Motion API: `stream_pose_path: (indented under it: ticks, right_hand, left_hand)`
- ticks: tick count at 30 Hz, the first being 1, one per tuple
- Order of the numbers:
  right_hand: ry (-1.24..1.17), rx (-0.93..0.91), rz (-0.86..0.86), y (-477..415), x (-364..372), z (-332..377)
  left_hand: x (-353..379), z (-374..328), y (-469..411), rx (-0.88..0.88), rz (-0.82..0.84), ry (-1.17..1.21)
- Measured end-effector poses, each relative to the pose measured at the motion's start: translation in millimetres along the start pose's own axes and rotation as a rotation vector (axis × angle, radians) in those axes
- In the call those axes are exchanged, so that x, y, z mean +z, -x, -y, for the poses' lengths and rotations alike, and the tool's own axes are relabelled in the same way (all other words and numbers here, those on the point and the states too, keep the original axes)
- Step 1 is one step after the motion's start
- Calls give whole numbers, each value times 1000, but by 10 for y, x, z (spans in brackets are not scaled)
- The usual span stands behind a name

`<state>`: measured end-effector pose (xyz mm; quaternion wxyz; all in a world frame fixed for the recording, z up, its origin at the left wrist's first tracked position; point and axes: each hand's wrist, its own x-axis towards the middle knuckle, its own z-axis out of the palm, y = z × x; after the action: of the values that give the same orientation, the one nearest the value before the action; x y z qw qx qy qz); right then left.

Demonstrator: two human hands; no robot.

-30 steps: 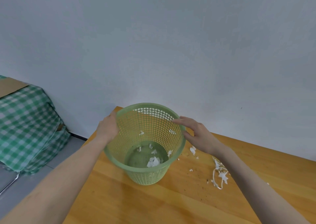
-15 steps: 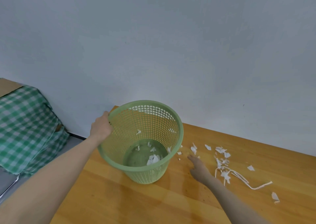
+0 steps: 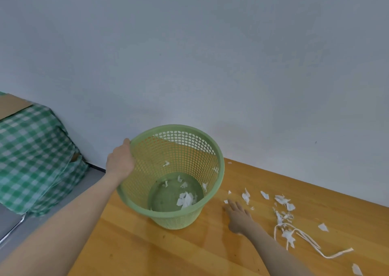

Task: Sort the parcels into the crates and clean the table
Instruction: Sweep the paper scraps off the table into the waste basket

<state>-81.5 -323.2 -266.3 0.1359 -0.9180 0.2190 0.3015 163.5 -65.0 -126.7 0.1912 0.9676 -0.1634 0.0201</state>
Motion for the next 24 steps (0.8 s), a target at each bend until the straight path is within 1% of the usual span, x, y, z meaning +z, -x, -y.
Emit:
stream_pose_path:
  ticks: [4,8,10,11,13,15,17,18,19,21,22,24]
  right_hand:
    - [47,-17,30,-101,-33,110]
    - [81,-16,-13,-120,-50,173]
    - [0,-1,-74,-91,-41,180]
    - [-102,10,-139,-62,-60,187]
    - [-403,46,-324,51,-176,198]
    - [-679,55,-551,216,-394,241]
    - [-850,26,-821,403,-648,353]
    - [-910,-27,-942,493,-758,426]
    - [-947,-117,-1035,585,-854,511]
    - [-930,-363,-1145,754,-985,685]
    - [-877,-482,-1152,824,-1026,757]
    - [-710,-645,-1086,875,-1071,869]
  left_hand:
    - [-5,13,12,2,-14,-23]
    - [-6,22,7,0,-21,-24]
    - [-4,20,11,-1,-22,-31]
    - [-8,16,12,-3,-25,-36]
    - [-4,20,6,-9,-26,-49]
    - [6,33,-7,-13,-18,-54]
    - [14,53,-17,-15,-9,-53]
    - [18,58,-17,-16,-5,-52]
    - [20,63,-18,-14,1,-51]
    - [18,66,-17,-11,6,-51]
    - [16,68,-18,-8,5,-51]
    - [9,67,-19,-3,4,-54]
